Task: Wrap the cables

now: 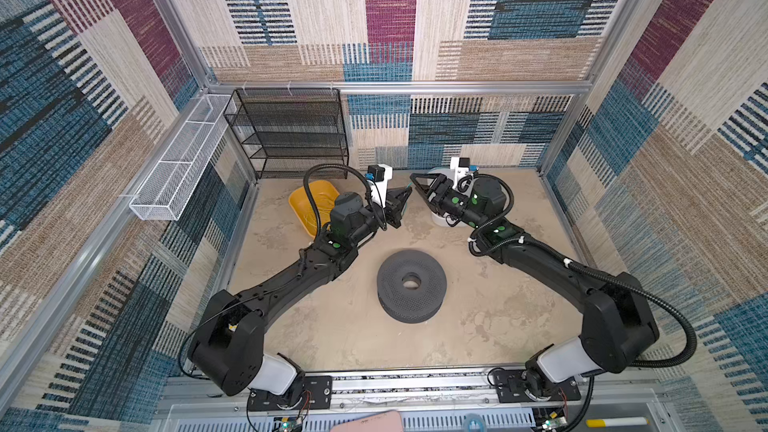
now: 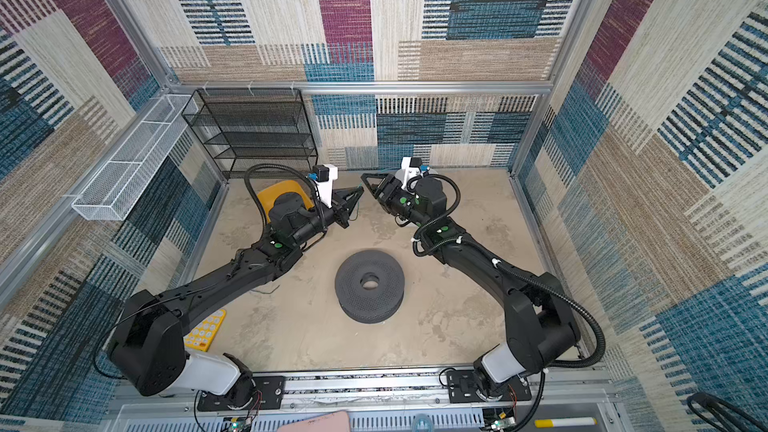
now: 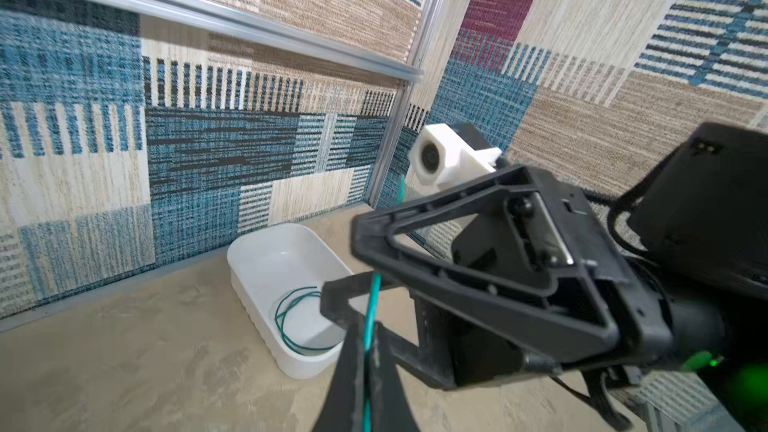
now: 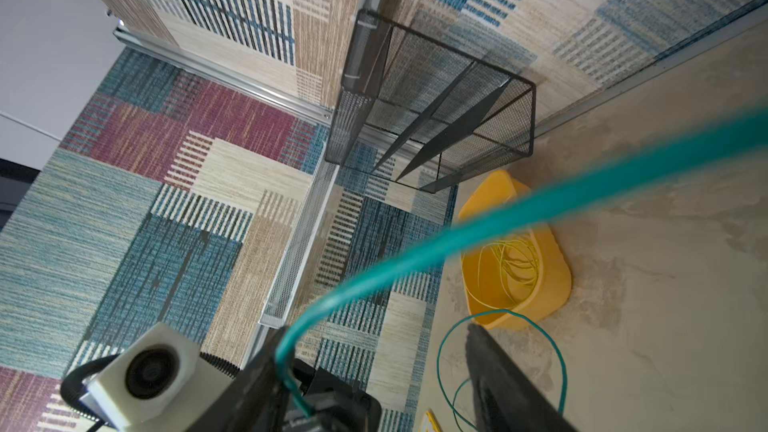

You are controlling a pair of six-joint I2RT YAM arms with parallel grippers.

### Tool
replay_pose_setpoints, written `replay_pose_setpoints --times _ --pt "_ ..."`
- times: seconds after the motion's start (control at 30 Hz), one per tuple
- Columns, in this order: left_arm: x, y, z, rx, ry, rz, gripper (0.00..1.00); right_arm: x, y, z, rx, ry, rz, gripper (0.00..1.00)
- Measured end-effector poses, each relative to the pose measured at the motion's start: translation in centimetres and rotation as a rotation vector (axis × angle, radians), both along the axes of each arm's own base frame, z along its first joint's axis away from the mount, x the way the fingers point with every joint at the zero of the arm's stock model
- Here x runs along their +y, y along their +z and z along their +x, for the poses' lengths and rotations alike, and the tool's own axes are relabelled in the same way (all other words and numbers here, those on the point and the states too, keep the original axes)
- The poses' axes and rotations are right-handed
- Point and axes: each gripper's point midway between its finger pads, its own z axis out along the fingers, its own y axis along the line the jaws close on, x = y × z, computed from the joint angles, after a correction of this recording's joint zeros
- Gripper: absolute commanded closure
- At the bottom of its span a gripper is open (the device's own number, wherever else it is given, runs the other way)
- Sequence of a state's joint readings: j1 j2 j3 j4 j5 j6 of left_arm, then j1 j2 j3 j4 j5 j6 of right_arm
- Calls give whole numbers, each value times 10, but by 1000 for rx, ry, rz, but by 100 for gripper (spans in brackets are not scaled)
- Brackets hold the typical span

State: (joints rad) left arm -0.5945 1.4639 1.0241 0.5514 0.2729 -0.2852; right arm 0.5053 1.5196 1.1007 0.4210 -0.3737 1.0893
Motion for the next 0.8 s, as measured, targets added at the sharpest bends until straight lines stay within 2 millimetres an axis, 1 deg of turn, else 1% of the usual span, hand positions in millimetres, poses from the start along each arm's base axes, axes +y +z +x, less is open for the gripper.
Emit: replay_pose_setpoints --times 0.07,0.1,0.2,0.27,0.3,0.33,0.4,0.43,0.47,0.53,0.6,0.63,0.67,0.73,0.8 --pt "-4 -1 -4 4 -25 4 100 3 1 -3 -25 14 -19 44" --pt "-4 -3 -4 11 -26 9 100 3 1 -3 -38 13 -28 49" --pt "-7 -9 -7 28 -54 21 100 1 -1 0 -48 0 -55 76" --pt "-9 -15 -8 46 -66 32 100 2 0 -1 -57 3 -60 90" --pt "-10 -18 -9 54 -74 37 97 2 0 -1 -65 3 -66 95" --pt "-10 -21 -9 66 -75 44 79 4 0 -2 -68 8 -66 100" --pt "-10 -23 -10 73 -77 49 45 4 0 -2 -72 10 -75 100" --pt "-10 -22 -11 73 -86 50 34 2 -1 -2 -76 -1 -87 100" --pt "-10 -21 -15 69 -96 51 27 -1 -2 -1 -73 -12 -100 100" --pt "-5 -16 -23 59 -99 54 16 -7 0 0 -81 -41 -123 100" --pt "3 -12 -33 44 -90 56 8 -13 8 0 -103 -62 -133 100" --pt "12 -11 -38 41 -67 59 6 -16 13 0 -119 -75 -140 100" --pt "19 -10 -42 37 -45 62 6 -19 18 -1 -133 -79 -143 100" --pt "40 -7 -47 28 37 81 6 -24 23 -3 -147 -86 -150 100" --pt "58 -8 -42 43 136 104 6 -27 23 -2 -145 -92 -158 100"
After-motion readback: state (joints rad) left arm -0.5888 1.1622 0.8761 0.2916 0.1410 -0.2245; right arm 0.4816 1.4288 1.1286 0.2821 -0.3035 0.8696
